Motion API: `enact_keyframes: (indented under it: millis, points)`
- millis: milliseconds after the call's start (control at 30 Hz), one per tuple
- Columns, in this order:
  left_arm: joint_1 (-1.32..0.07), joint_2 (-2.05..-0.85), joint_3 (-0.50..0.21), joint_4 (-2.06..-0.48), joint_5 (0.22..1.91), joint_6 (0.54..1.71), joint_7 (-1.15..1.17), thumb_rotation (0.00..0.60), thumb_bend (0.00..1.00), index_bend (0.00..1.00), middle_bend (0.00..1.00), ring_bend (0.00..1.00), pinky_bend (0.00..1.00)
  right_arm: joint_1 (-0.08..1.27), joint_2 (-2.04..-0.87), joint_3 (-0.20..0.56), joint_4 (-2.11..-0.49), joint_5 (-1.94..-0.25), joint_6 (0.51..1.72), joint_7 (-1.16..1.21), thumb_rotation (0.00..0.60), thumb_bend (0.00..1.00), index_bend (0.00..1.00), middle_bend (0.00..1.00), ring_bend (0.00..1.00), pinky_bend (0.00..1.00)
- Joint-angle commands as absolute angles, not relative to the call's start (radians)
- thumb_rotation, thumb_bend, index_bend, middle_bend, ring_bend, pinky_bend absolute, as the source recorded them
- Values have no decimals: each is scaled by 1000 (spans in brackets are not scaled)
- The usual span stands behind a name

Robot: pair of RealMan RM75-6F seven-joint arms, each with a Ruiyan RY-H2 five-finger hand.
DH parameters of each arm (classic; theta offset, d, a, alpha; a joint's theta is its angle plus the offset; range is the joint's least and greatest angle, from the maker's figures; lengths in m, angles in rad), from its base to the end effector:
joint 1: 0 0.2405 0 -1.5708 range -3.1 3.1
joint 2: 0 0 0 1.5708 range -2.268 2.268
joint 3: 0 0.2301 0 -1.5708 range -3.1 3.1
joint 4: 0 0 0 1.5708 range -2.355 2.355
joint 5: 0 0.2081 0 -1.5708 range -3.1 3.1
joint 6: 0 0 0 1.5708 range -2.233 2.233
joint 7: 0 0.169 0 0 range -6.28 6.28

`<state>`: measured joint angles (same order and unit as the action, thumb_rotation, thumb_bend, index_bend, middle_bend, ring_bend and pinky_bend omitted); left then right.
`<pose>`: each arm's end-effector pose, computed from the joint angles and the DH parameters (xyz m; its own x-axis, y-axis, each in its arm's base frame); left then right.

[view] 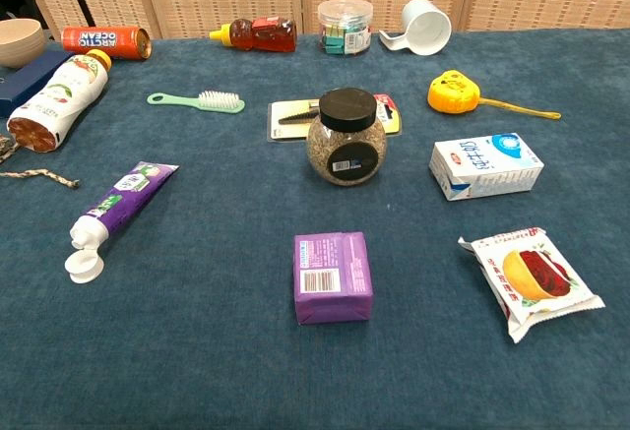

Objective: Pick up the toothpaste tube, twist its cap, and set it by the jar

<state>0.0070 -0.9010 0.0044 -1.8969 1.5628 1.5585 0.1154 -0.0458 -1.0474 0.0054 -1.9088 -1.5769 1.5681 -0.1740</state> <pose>-0.2541 0.1663 0.1853 0.4428 0.0205 0.8964 0.8963 0.0137 -0.4431 -0.2438 -0.1591 0.1511 0.3515 -0.0124 0.9361 -0.9354 0.0355 0.3517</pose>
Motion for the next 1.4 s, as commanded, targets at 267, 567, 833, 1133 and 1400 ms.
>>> enact_keyframes:
  millis: [267, 567, 833, 1133, 1400]
  points:
    - [3, -905, 5, -1900, 1565, 1551, 121, 600, 432, 17, 0, 11, 48, -51, -1043, 4, -1906, -1575, 1573, -169, 600, 122, 0, 0, 0, 0]
    - [-9, -899, -3, -1905, 1563, 1541, 131, 600, 431, 17, 0, 13, 48, -58, -1045, 3, -1900, -1575, 1582, -161, 600, 122, 0, 0, 0, 0]
    - [-43, -876, -13, -1886, 1576, 1506, 151, 600, 432, 19, 7, 45, 48, -56, -1036, 5, -1900, -1573, 1577, -158, 600, 123, 0, 0, 0, 0]
    - [-124, -856, -18, -1892, 1578, 1376, 214, 600, 400, 2, 2, 18, 48, -55, -1025, 9, -1893, -1559, 1572, -145, 600, 123, 0, 0, 0, 0]
    - [-199, -893, -21, -1882, 1542, 1248, 259, 600, 90, 0, 0, 0, 0, -58, -1009, 10, -1893, -1548, 1571, -138, 600, 122, 0, 0, 0, 0]
